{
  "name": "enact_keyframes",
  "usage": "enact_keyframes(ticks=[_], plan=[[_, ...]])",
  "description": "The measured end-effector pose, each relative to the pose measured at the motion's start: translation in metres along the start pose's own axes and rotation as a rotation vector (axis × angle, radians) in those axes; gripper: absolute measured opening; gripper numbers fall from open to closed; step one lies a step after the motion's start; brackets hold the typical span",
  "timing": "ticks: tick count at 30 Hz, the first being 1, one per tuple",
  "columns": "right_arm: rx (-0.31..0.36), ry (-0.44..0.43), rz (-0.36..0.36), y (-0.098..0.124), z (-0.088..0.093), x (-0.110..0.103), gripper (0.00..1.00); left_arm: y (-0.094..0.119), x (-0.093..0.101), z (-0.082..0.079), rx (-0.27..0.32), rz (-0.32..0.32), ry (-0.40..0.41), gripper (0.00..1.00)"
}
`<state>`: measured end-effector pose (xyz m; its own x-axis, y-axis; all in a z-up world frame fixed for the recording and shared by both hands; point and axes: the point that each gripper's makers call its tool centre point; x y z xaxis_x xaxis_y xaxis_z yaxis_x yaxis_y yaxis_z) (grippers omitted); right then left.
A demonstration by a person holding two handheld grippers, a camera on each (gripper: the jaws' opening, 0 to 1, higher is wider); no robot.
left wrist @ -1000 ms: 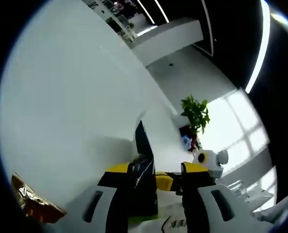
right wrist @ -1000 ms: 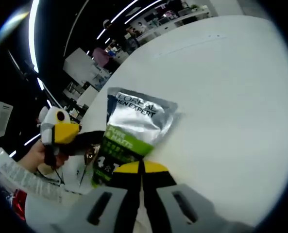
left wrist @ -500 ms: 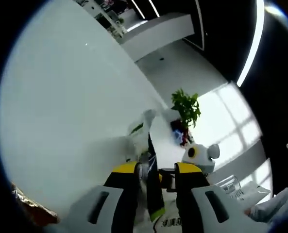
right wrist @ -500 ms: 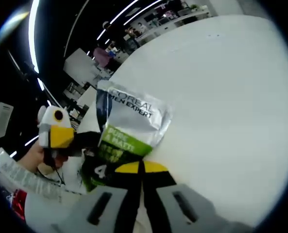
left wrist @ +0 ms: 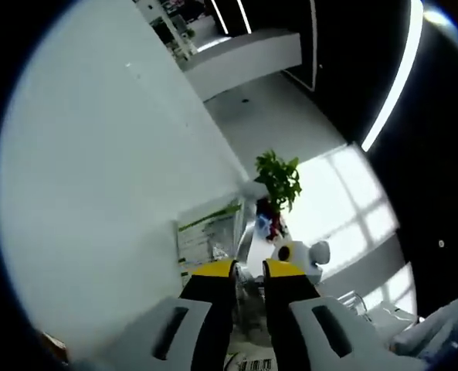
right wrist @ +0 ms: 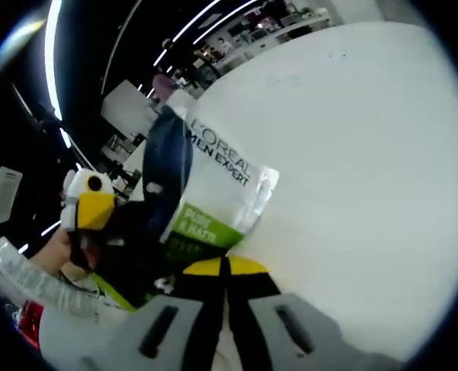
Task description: Arrange the skincare products in the storage area until every visible bottle or jar stands upright without overlapping.
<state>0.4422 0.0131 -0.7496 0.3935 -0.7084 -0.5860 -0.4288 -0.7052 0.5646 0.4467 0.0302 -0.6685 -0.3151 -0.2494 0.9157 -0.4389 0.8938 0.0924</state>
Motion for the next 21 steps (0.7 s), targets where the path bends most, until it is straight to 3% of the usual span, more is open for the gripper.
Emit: enact_keyframes(ticks=[6,8,9,12,14,21], plan=[[0.001,-0.003,-0.001,0.000,0.000,0.000,0.01,-0.007,0.002,-0.002,0.023,0.023,0.034,0.14],[0.001,-0.003,0.001,-0.001,0.000,0.000,0.01,-0.012,-0.007,0.005,0.018,-0.045,-0.102,0.24],[0.001,-0.002,0.002,-0.001,0.000,0.000,0.01,-0.013,-0.012,0.001,0.027,-0.063,-0.121,0.24],[0.001,-0.003,0.003,-0.001,0.000,0.000,0.01,-0.016,-0.013,0.002,0.022,-0.042,-0.042,0.27],[0.000,-0.002,0.003,-0.001,0.000,-0.001,0.01,-0.016,-0.014,0.002,0.020,-0.054,-0.053,0.27],[0.005,-0.010,-0.002,-0.001,0.000,0.000,0.01,-0.003,-0.035,-0.001,-0.043,-0.196,-0.178,0.28]])
Point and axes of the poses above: the point that each gripper's makers call its tool centre point, and the gripper's own axes: y roughly backward along the fingers, x roughly to its right, z roughly out of its underside
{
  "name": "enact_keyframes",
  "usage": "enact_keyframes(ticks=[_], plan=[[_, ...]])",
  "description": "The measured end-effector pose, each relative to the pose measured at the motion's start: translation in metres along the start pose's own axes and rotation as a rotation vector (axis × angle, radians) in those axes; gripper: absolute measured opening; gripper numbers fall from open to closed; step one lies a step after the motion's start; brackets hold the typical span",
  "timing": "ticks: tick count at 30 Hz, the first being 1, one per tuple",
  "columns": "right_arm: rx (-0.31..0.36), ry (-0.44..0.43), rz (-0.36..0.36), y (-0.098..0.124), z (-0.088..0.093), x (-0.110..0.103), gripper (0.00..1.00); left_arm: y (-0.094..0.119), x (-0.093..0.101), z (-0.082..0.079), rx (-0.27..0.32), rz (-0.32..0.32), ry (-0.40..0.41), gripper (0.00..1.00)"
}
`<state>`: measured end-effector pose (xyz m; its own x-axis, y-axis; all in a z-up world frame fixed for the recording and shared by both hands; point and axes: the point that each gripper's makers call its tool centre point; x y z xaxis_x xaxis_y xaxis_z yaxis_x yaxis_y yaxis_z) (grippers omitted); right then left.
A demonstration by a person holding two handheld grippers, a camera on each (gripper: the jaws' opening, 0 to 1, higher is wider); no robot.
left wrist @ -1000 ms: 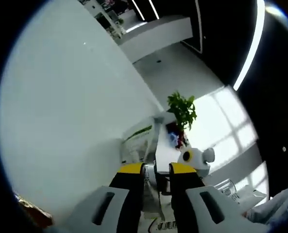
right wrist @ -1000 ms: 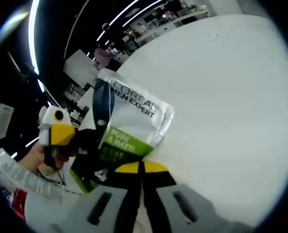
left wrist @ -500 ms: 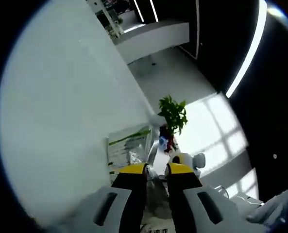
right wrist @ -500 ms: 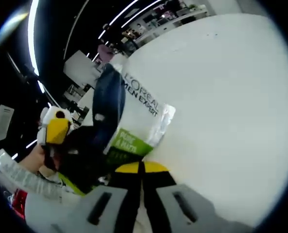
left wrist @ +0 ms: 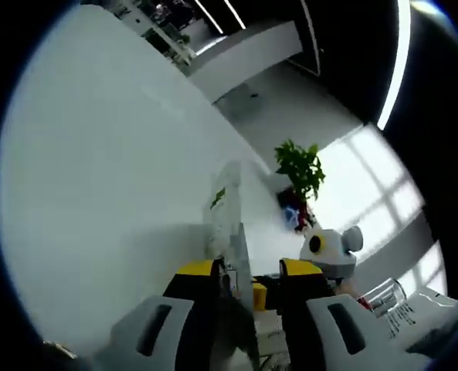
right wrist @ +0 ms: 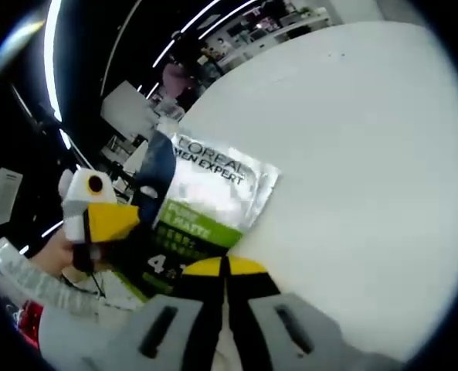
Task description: Arrange the skincare products in the storage area until every visible bottle or jar stands upright without overlapping.
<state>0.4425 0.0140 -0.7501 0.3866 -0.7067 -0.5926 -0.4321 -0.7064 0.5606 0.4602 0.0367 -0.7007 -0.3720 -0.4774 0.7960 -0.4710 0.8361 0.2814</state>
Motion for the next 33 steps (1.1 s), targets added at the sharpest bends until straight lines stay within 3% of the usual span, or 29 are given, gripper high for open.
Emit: enact_keyframes(ticks=[14,20,24,33], plan=[[0.010,0.000,0.003,0.001,0.000,0.000,0.01,0.008,-0.022,0.019,-0.150,-0.136,-0.144,0.12],[0.009,0.010,0.006,0.001,0.000,0.000,0.01,0.013,-0.027,0.022,-0.168,-0.157,-0.151,0.12],[0.020,0.001,0.000,0.001,0.000,0.000,0.01,0.016,-0.030,0.024,-0.182,-0.166,-0.130,0.05],[0.021,0.003,-0.001,0.001,0.000,-0.001,0.01,0.018,-0.029,0.024,-0.185,-0.163,-0.094,0.01]])
Point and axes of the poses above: the point that each gripper's makers call its tool centre point, and the gripper's own axes: y roughly backward along the fingers, x roughly to its right, z roughly out of its underside
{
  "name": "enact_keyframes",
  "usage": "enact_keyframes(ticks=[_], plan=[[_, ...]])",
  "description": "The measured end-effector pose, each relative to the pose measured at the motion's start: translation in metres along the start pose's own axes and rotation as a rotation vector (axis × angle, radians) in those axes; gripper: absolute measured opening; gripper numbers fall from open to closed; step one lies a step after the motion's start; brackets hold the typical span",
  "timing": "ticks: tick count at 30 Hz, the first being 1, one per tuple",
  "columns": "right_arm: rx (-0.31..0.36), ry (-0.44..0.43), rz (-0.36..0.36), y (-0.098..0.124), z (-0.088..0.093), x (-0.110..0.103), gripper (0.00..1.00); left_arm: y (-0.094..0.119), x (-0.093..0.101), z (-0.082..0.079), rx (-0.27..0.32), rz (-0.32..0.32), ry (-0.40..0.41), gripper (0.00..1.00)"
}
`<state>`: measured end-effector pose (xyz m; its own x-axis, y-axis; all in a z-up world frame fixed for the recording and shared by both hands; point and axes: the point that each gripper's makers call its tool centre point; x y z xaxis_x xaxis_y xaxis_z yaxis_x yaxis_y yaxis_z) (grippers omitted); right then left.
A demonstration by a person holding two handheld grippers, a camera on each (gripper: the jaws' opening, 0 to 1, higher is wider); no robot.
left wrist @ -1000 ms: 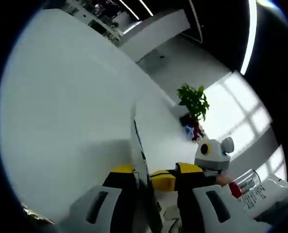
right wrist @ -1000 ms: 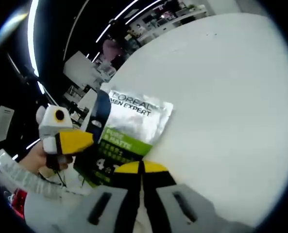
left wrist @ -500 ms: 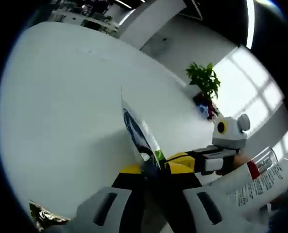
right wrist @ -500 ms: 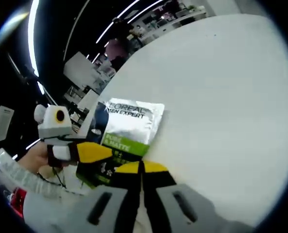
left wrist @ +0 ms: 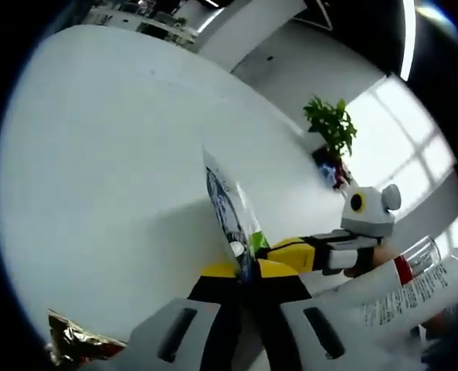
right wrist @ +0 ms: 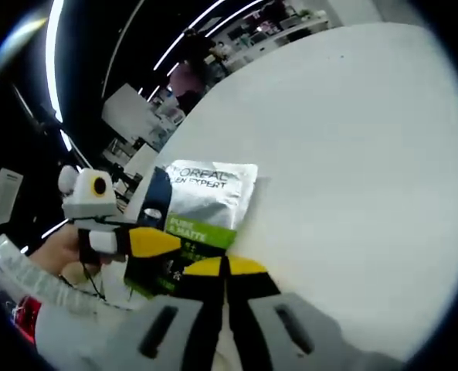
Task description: Arrange the skincare products in the storage area until every visible bottle or jar stands upright without overlapping.
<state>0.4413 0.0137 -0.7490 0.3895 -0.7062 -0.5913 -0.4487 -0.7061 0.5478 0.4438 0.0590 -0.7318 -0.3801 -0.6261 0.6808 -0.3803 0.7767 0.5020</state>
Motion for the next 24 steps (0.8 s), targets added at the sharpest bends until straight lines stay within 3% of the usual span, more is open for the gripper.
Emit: enact_keyframes(ticks=[5,9,13,24], plan=[[0.000,0.009,0.002,0.000,0.000,-0.001,0.01,0.001,-0.001,-0.001,0.005,-0.011,0.026,0.00],[-0.038,0.054,0.015,-0.001,-0.003,-0.004,0.01,0.003,0.001,-0.003,0.012,-0.009,0.031,0.00],[-0.004,0.059,0.006,0.005,-0.017,-0.010,0.01,0.010,0.009,-0.017,0.065,0.011,0.038,0.00],[0.062,0.199,0.000,0.027,-0.060,-0.034,0.04,0.036,0.025,-0.055,0.194,0.032,0.011,0.00]])
Point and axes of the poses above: the point that each gripper's makers call its tool centre point, and the gripper's own axes: y roughly backward along the fingers, x roughly to its right, z roughly out of its underside
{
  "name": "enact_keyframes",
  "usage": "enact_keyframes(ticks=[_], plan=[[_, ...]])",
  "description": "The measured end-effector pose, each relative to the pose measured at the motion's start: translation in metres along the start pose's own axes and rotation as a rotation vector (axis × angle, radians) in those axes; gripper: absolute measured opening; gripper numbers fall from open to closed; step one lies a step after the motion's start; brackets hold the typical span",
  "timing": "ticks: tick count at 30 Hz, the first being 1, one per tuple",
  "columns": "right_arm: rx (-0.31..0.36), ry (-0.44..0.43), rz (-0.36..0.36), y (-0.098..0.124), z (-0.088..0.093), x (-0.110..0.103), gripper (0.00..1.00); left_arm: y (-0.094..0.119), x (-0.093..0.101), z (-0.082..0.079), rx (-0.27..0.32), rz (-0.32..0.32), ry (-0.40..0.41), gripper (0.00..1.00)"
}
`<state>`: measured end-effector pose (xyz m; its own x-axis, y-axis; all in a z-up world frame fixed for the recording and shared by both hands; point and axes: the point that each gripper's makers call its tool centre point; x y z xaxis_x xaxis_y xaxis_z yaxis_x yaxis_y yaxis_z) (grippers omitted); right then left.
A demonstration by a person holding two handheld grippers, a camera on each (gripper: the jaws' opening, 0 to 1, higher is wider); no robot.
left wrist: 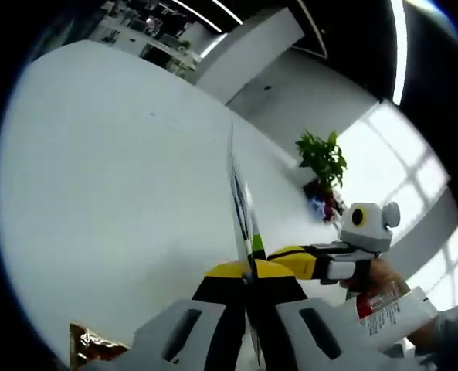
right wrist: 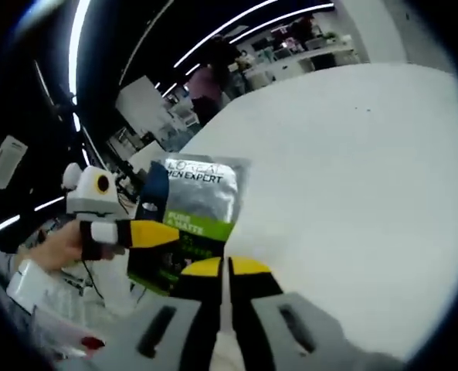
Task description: Arrange the skincare products in the storage area until every visible bottle or jar stands upright without overlapping.
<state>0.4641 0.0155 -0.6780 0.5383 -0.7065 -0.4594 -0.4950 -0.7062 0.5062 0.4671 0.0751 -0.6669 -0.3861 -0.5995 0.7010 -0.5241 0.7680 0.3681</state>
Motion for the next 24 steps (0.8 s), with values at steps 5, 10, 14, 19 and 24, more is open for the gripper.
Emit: enact_keyframes(ticks=[5,10,14,19,24], plan=[[0.032,0.067,-0.009,0.011,-0.018,-0.014,0.08,0.018,0.011,-0.016,0.030,0.007,-0.081,0.00],[0.049,0.130,-0.020,0.021,-0.030,-0.030,0.10,0.037,0.021,-0.029,0.057,0.003,-0.158,0.00],[0.059,0.167,-0.030,0.029,-0.038,-0.043,0.11,0.051,0.032,-0.037,0.076,0.004,-0.233,0.00],[0.101,0.211,-0.044,0.043,-0.051,-0.062,0.11,0.069,0.049,-0.049,0.116,0.009,-0.310,0.00],[0.157,0.238,-0.064,0.058,-0.064,-0.082,0.12,0.090,0.060,-0.063,0.149,-0.013,-0.412,0.00]])
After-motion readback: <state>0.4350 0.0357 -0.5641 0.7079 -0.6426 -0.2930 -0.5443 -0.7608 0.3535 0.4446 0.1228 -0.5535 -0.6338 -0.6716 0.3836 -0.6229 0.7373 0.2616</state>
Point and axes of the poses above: the point that each gripper's makers call its tool centre point, and the gripper's own axes: y roughly backward along the fingers, x roughly to its right, z roughly out of its underside
